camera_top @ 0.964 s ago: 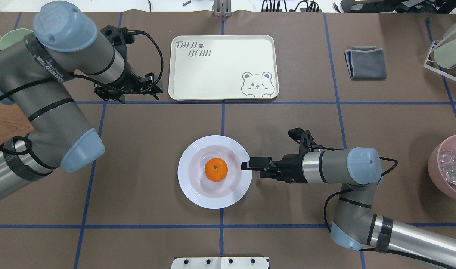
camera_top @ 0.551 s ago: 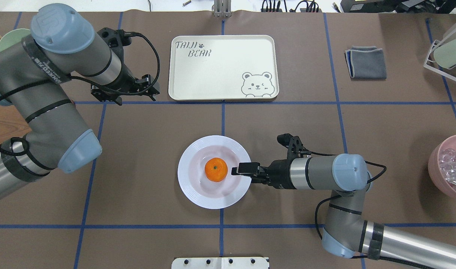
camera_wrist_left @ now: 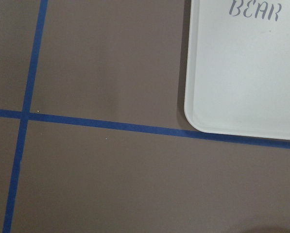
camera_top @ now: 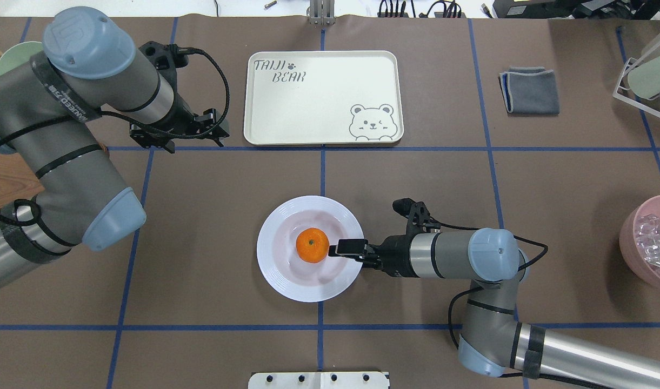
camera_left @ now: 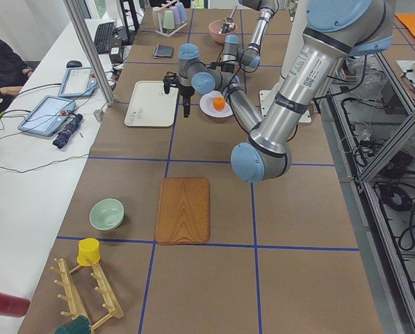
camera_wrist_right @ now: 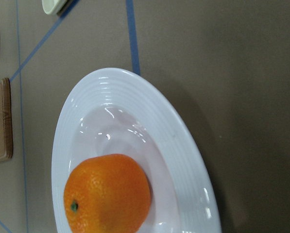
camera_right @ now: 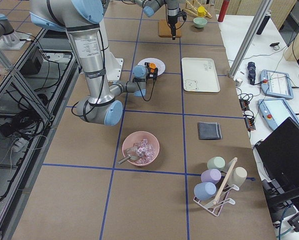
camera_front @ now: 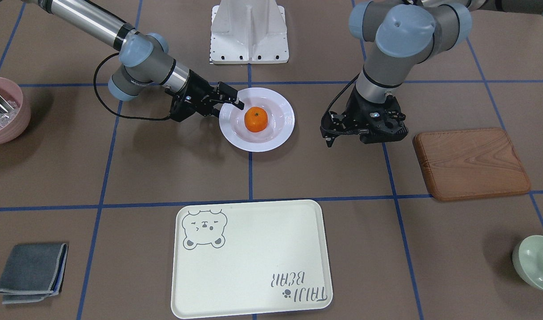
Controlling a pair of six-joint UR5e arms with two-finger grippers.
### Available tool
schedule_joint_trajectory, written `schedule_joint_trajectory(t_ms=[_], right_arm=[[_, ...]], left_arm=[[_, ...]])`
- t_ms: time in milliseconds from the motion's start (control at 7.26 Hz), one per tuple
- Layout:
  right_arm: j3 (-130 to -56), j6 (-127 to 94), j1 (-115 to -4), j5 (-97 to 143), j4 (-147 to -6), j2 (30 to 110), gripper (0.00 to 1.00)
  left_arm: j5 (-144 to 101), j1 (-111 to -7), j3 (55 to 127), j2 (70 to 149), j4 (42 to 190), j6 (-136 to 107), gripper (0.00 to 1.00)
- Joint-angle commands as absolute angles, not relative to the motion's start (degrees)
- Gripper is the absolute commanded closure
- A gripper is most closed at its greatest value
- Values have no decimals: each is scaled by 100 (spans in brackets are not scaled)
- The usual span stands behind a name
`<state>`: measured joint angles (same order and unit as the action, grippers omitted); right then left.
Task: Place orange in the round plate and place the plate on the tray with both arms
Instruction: 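Move the plate with the orange onto the cream bear tray with the right gripper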
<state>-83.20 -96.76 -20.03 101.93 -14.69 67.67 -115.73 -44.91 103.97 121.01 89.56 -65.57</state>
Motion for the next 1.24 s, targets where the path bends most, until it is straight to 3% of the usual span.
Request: schedule_joint_trajectory(t_ms=[0, 551, 688, 826, 964, 1101], right_arm=[[-8297, -9685, -1978, 10178, -1494, 6706, 0], [-8306, -9756, -1978, 10169, -1661, 6469, 0], [-8306, -9852, -1978, 10152, -1661, 6460, 12], [-8314, -10018, -1951, 10012, -1661, 6460, 56], [-8332, -10028, -1908, 9880, -1626, 6443, 90], [-8358, -10020, -1890, 9801, -1609, 6434, 100]], left_arm=[[-11566, -4491, 10389, 12094, 8956, -6557, 2], [-11566, -4456, 10362, 11963, 8982, -6557, 2], [-11566, -4456, 10362, 11945, 9017, -6557, 2], [-11566, -4465, 10371, 11944, 9018, -6557, 2], [-11566, -4465, 10380, 11944, 9018, -6557, 2], [-11566, -4474, 10397, 11927, 9009, -6557, 2]])
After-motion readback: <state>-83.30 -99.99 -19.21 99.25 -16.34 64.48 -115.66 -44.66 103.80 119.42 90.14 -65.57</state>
